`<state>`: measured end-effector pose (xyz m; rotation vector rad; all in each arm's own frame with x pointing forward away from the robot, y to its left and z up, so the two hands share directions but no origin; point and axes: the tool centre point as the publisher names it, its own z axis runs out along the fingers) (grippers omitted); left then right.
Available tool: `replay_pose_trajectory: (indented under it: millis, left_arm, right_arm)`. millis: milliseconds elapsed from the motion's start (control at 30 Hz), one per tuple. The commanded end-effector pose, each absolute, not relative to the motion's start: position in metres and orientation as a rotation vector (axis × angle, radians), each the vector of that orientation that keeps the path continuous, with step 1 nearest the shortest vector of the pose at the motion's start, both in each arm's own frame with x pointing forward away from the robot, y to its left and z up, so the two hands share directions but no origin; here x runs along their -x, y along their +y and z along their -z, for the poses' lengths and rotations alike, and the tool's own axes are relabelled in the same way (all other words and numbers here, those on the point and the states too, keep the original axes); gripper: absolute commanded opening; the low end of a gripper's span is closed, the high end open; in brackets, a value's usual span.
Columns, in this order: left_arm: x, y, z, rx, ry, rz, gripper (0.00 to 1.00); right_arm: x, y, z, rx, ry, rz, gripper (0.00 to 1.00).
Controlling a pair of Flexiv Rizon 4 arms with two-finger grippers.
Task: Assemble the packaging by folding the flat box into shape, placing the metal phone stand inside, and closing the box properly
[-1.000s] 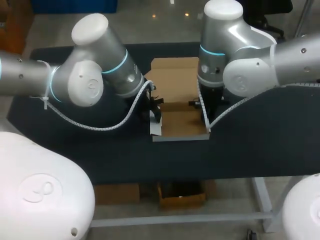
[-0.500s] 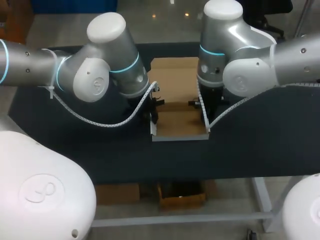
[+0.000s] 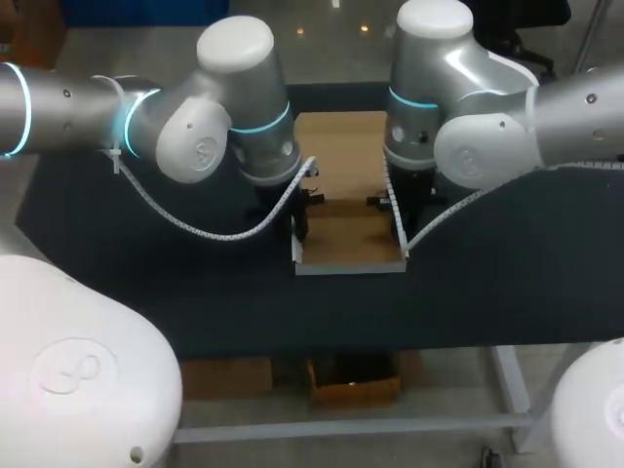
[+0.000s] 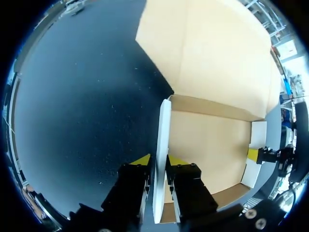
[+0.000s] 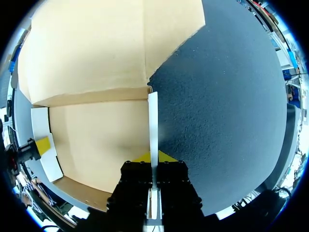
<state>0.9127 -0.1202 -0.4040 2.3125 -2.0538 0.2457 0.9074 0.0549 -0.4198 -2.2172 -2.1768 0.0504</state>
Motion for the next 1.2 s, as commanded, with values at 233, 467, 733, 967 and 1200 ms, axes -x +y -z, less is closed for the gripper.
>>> replay_pose_trajectory:
  millis: [233,467,733,967,1200]
  left_arm:
    - [-0.917,-0.117,0.413,-2.348,-2.066,-0.132,0.00]
    - [-0.915,-0.116,0.415,-2.344,-2.068,-0.121,0.00]
    - [-0.913,-0.116,0.413,-2.362,-2.094,-0.127,0.00]
    - [-0.913,-0.115,0.409,-2.374,-2.110,-0.136,0.00]
    - [-0.910,-0.115,0.406,-2.380,-2.128,-0.147,0.00]
  right_arm:
    - [-0.908,0.054,0.420,2.216,-2.176,-0.053,0.00]
    - [-0.908,0.054,0.420,2.216,-2.176,-0.053,0.00]
    - [-0.905,0.053,0.411,2.177,-2.225,0.027,0.09]
    - [-0.899,0.051,0.398,2.108,-2.285,0.159,0.50]
    - [-0.894,0.048,0.394,2.027,-2.342,0.247,0.92]
